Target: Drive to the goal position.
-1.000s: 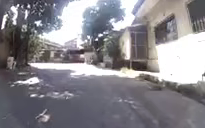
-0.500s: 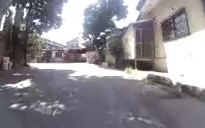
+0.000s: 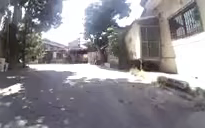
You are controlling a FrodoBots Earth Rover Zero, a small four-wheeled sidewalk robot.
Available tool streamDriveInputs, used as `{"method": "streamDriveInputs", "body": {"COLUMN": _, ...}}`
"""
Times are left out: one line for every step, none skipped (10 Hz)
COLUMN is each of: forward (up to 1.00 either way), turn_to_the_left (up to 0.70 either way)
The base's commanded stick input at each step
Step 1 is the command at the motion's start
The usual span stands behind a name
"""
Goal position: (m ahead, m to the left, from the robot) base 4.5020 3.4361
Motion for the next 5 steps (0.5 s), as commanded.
{"method": "streamDriveInputs", "body": {"forward": 1.0, "turn_to_the_left": 0.0}}
{"method": "streamDriveInputs", "body": {"forward": 1.0, "turn_to_the_left": 0.0}}
{"method": "streamDriveInputs", "body": {"forward": 1.0, "turn_to_the_left": 0.0}}
{"method": "streamDriveInputs", "body": {"forward": 1.0, "turn_to_the_left": 0.0}}
{"method": "streamDriveInputs", "body": {"forward": 1.0, "turn_to_the_left": 0.0}}
